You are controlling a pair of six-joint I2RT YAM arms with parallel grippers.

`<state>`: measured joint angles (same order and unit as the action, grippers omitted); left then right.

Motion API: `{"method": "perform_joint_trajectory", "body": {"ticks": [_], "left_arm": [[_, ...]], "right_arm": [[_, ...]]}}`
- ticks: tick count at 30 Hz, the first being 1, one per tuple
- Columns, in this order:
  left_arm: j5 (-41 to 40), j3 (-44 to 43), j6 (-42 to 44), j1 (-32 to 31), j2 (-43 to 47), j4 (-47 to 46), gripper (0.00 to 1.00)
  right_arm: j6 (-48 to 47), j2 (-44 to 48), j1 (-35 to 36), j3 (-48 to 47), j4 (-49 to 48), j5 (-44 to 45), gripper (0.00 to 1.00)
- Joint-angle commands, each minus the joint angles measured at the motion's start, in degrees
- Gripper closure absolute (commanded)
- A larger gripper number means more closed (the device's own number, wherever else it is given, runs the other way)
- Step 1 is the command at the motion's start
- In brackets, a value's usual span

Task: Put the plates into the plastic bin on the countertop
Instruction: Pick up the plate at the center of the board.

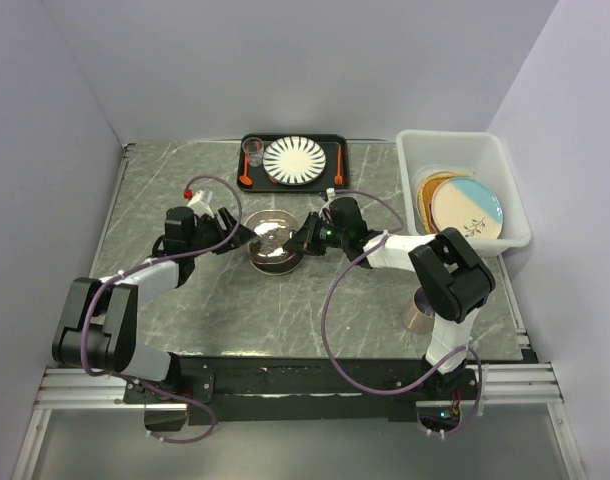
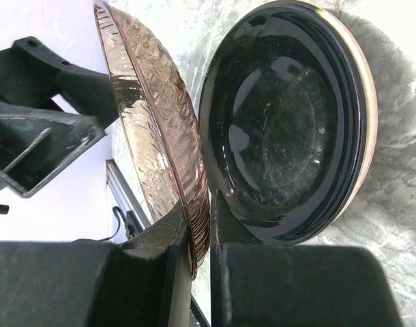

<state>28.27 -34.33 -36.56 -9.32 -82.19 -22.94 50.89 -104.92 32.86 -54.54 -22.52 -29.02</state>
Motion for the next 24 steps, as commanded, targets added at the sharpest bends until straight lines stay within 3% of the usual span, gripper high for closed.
{"method": "perform_joint_trajectory", "body": {"ticks": [1, 3, 7, 14, 24], "left_arm": [[0.1, 0.6, 0.8, -0.3, 2.1, -1.8, 0.17], [-0.3, 0.7, 0.9, -0.3, 2.6, -1.8, 0.08], [-1.6, 1.1, 1.0, -0.3, 3.4, -1.5, 0.01], [-2.1, 1.5, 1.0, -0.3, 4.7, -1.8, 0.01], [-1.5, 1.5, 1.0, -0.3, 4.2, -2.4, 0.01]], "right_arm": [[-1.3, 3.6, 0.3, -2.5, -0.8, -0.3, 1.0], [-1.5, 3.8, 0.3, -2.5, -0.2, -0.2, 1.0], [-1.9, 4.6, -0.5, -2.6, 0.5, 0.0, 1.0], [-2.6, 6.0, -4.2, -3.6, 1.7, -0.9, 1.0], [-8.6, 12.7, -14.9, -9.9, 13.9, 0.3, 1.0]]}}
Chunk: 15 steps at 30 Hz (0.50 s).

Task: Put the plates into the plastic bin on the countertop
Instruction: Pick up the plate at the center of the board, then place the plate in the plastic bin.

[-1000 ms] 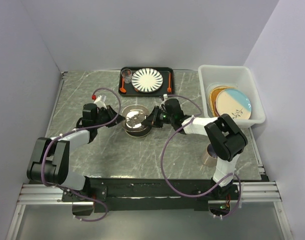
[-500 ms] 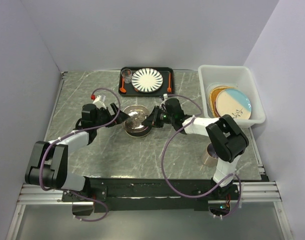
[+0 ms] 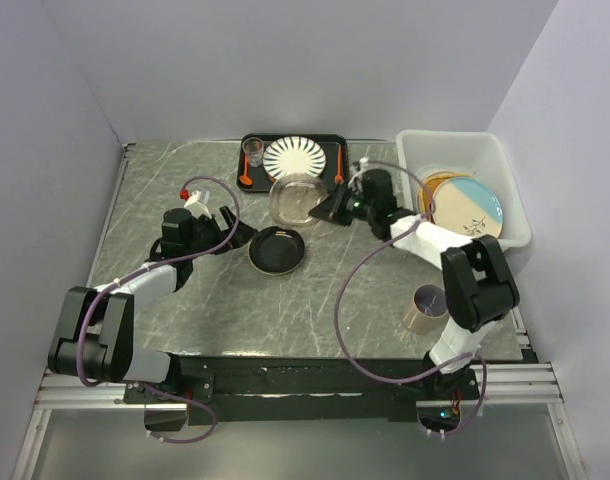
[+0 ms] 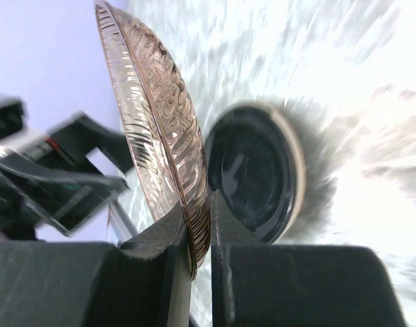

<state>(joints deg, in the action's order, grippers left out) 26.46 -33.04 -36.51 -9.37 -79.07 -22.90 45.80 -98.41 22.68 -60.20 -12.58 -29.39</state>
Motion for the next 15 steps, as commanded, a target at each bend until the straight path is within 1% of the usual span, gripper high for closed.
{"method": "perform_joint_trajectory", "body": {"ticks": [1, 8, 10, 15], "left_arm": [[0.8, 0.3, 0.8, -0.2, 0.8, -2.9, 0.01], [1.8, 0.0, 0.6, -0.2, -1.0, -3.6, 0.01], [1.8, 0.0, 0.5, -0.2, -1.2, -3.6, 0.01], [2.6, 0.0, 0.0, -0.2, -1.9, -4.3, 0.0]], "right_arm": [[-3.9, 6.8, -5.9, -4.7, 4.7, 1.0, 1.0], [-5.6, 10.6, -14.6, -6.2, 9.6, 1.0, 1.0], [-5.3, 11.4, -16.5, -5.9, 9.6, -0.1, 1.0], [-3.6, 12.7, -24.0, -4.2, 8.9, -3.1, 1.0]]}}
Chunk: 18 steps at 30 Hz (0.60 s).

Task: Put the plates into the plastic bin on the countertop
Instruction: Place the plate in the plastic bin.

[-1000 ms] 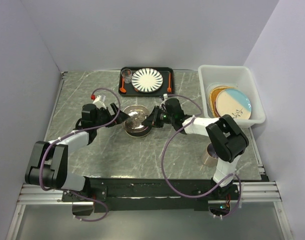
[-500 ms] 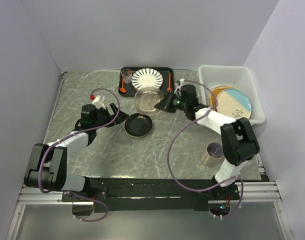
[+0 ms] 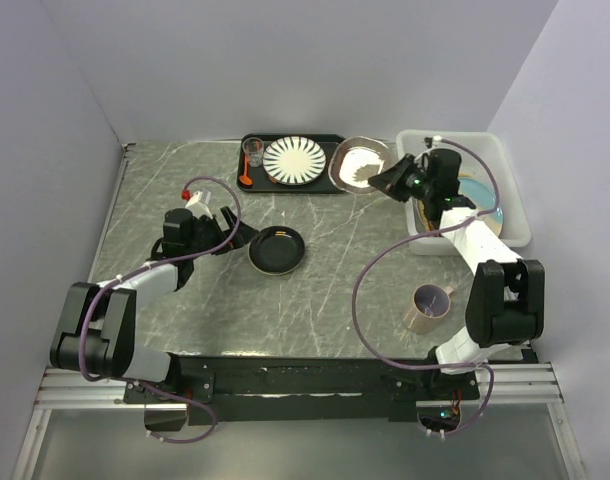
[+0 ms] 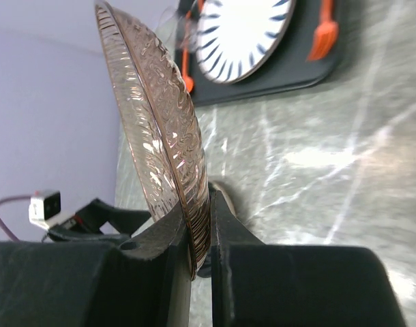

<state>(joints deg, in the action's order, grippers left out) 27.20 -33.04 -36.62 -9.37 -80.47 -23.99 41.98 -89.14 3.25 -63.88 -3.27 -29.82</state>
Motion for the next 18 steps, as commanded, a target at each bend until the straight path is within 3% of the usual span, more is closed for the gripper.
{"method": "perform_joint_trajectory", "body": {"ticks": [1, 18], "left_arm": [[2.1, 0.0, 0.1, -0.2, -0.9, -3.4, 0.01], [3.0, 0.2, -0.8, -0.6, -2.7, -5.2, 0.01]], "right_arm": [[0.4, 3.7, -5.3, -0.3, -0.5, -2.9, 1.0], [3.4, 5.6, -22.1, 8.0, -3.3, -3.5, 1.0]]}}
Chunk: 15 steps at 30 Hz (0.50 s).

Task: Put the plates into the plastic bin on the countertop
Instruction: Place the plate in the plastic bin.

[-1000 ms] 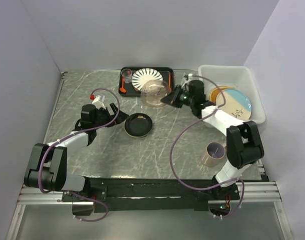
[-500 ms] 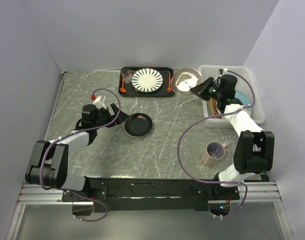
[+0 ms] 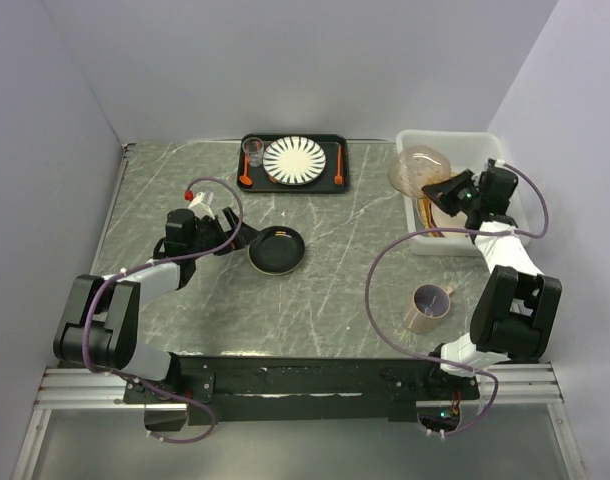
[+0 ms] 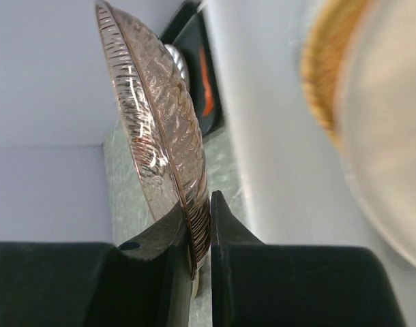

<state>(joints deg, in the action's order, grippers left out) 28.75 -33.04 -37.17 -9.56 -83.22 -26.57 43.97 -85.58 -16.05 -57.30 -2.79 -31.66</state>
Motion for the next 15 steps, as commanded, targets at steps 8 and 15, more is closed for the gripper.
{"method": "perform_joint_trajectory", "body": {"ticks": [8, 15], "left_arm": [[1.7, 0.1, -0.3, -0.5, -0.4, -2.8, 0.01], [1.9, 0.3, -0.4, -0.5, -0.3, -3.0, 0.01]], "right_arm": [[2.3, 2.6, -8.1, 5.4, -4.6, 1.1, 1.0], [0.7, 3.6, -10.0, 6.1, -1.3, 7.8, 1.0]]}}
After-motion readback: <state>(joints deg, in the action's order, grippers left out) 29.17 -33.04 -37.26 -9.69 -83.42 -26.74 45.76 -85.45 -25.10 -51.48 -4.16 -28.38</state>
